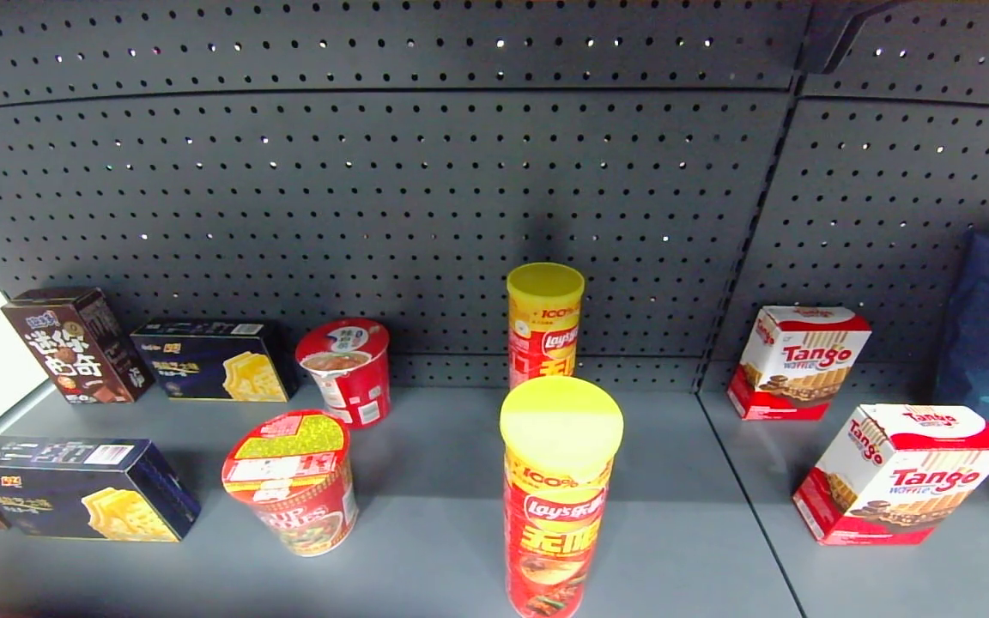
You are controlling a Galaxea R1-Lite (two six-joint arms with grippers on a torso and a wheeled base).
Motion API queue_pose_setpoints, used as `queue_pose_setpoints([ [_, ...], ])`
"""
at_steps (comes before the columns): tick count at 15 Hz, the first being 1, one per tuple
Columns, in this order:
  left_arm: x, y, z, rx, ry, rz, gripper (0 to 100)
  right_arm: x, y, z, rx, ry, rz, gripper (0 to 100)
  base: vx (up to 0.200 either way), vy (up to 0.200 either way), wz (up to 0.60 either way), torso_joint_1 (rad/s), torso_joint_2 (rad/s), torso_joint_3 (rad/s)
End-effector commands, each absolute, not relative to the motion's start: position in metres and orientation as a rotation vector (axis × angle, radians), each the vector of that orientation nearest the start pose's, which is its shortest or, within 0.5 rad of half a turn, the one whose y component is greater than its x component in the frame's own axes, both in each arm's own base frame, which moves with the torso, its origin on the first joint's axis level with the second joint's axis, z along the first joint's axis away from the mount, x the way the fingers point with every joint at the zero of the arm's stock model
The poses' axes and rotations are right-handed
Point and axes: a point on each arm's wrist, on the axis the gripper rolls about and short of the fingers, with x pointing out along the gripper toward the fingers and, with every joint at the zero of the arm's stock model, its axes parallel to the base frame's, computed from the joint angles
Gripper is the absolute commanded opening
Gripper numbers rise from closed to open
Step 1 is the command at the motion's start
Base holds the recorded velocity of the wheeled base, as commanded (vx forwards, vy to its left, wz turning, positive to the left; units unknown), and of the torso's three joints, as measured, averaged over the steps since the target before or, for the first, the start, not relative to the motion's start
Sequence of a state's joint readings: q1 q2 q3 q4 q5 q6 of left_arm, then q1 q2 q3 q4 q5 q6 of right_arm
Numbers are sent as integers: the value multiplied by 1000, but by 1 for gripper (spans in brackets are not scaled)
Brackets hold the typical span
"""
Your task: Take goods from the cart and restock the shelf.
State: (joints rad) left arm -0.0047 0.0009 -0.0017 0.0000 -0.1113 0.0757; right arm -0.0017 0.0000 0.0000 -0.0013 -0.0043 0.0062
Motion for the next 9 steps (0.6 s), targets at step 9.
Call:
queue_pose_setpoints([
  [9,-23,0,76,6,-3,-18,100,-23,0,76,6,-2,-3,100,0,0,0,0,0,0],
])
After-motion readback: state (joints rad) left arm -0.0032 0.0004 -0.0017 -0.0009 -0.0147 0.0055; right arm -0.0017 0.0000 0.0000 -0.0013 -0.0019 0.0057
